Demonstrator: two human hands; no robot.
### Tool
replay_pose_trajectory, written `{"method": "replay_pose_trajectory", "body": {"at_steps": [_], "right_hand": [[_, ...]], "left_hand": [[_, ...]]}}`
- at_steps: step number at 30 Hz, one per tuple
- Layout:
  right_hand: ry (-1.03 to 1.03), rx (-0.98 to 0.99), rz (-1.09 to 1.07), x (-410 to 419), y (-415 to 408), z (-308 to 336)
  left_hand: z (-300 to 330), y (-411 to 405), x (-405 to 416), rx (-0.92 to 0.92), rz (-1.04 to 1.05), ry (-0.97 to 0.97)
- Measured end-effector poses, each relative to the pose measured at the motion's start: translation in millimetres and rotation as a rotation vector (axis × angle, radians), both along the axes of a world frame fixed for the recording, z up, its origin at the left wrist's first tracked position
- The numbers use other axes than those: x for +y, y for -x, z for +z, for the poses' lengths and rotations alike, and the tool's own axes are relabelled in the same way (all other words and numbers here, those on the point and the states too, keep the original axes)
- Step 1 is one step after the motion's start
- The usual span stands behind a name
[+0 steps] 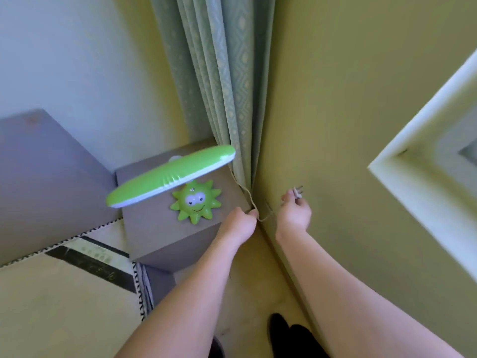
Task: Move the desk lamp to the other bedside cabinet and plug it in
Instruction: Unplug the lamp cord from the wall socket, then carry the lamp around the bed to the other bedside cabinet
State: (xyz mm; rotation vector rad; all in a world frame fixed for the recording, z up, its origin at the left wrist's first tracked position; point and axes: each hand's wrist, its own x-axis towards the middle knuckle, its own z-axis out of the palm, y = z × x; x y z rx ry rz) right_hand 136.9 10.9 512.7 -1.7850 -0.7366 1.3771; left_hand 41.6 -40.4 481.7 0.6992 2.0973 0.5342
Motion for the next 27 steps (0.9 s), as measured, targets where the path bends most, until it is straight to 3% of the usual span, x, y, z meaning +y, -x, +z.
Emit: {"method": "replay_pose_trajectory", "body": {"at_steps": [4,10,16,22,27], "right_hand": [[-0.1,0.007,0.09,4,0,93],[-0.259,0.101,0.223,22,21,156],[-0.295,0.16,0.41,38,53,170],[-0.324,0.057,0.572,54,107,157],[-0.23,-0.092,0.693,86,154,132]], "left_hand": [[90,0,-3,0.082,0.027,-0.051],[160,29,0,0.21,0.072,-0.193],[171,81,-7,0.215,0.249,-0.239],[156,144,-3,0.148,0.344,-0.174],[126,211,34,0.139,0.311,-0.057]]}}
